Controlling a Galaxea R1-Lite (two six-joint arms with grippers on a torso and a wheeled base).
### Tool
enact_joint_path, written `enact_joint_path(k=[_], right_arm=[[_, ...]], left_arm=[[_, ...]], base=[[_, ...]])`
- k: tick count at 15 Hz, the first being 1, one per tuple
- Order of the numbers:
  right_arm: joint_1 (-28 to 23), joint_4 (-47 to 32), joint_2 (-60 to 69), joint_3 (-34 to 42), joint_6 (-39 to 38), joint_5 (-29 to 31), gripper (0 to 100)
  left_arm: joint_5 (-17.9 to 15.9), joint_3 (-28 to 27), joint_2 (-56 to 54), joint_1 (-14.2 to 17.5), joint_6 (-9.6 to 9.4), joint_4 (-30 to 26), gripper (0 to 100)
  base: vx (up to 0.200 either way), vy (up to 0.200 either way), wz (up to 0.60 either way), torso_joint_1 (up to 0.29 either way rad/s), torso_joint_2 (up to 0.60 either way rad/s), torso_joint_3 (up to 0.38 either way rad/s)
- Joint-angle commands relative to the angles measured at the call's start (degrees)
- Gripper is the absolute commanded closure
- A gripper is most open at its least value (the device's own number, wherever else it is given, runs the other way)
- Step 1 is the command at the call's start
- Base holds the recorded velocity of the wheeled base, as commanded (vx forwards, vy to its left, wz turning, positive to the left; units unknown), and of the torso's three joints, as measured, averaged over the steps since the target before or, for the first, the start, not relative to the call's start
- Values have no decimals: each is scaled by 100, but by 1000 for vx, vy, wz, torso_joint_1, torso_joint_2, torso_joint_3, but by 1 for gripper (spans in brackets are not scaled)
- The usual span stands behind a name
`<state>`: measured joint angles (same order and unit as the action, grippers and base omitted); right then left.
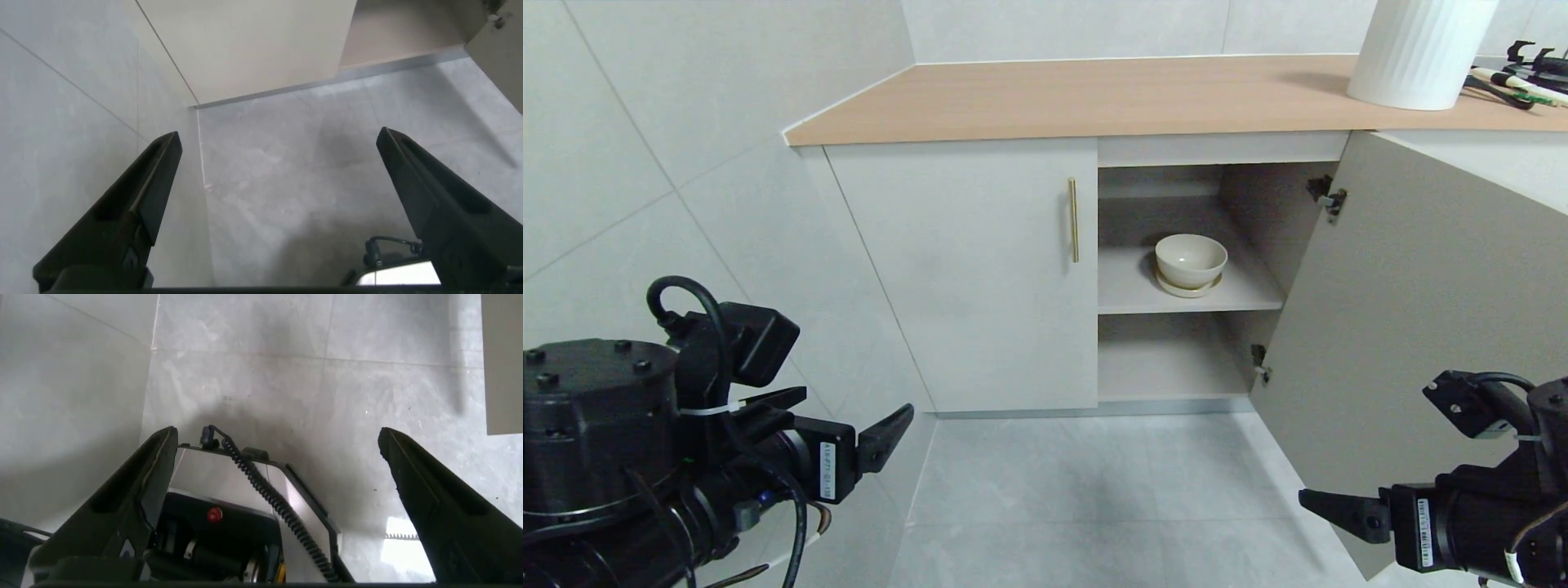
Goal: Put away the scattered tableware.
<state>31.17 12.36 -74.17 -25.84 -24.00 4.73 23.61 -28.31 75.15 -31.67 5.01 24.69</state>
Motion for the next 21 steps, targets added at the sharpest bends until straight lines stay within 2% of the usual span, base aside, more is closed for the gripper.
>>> enact_joint_path(k=[1, 4, 11, 12, 18, 21], right_arm=[[3, 3, -1, 0, 1, 2, 0], [3, 3, -1, 0, 1, 10, 0], [3, -14, 8, 9, 10, 10, 0], [3, -111, 8, 18, 10, 2, 0], [-6, -823, 113, -61, 379, 46, 0], [-50, -1887, 183, -378, 651, 125, 0]], left_arm=[[3, 1, 8, 3, 0, 1, 0], [73, 1, 8, 3, -88, 1, 0], [73, 1, 34, 3, -88, 1, 0], [73, 1, 34, 3, -88, 1, 0], [73, 1, 26, 3, -79, 1, 0], [73, 1, 26, 3, -79, 1, 0]], base=[[0, 0, 0, 0, 0, 0], [0, -133, 0, -2, 5, 3], [0, -200, 0, 2, 2, 0], [0, -200, 0, -2, -2, 2], [0, 0, 0, 0, 0, 0], [0, 0, 0, 0, 0, 0]])
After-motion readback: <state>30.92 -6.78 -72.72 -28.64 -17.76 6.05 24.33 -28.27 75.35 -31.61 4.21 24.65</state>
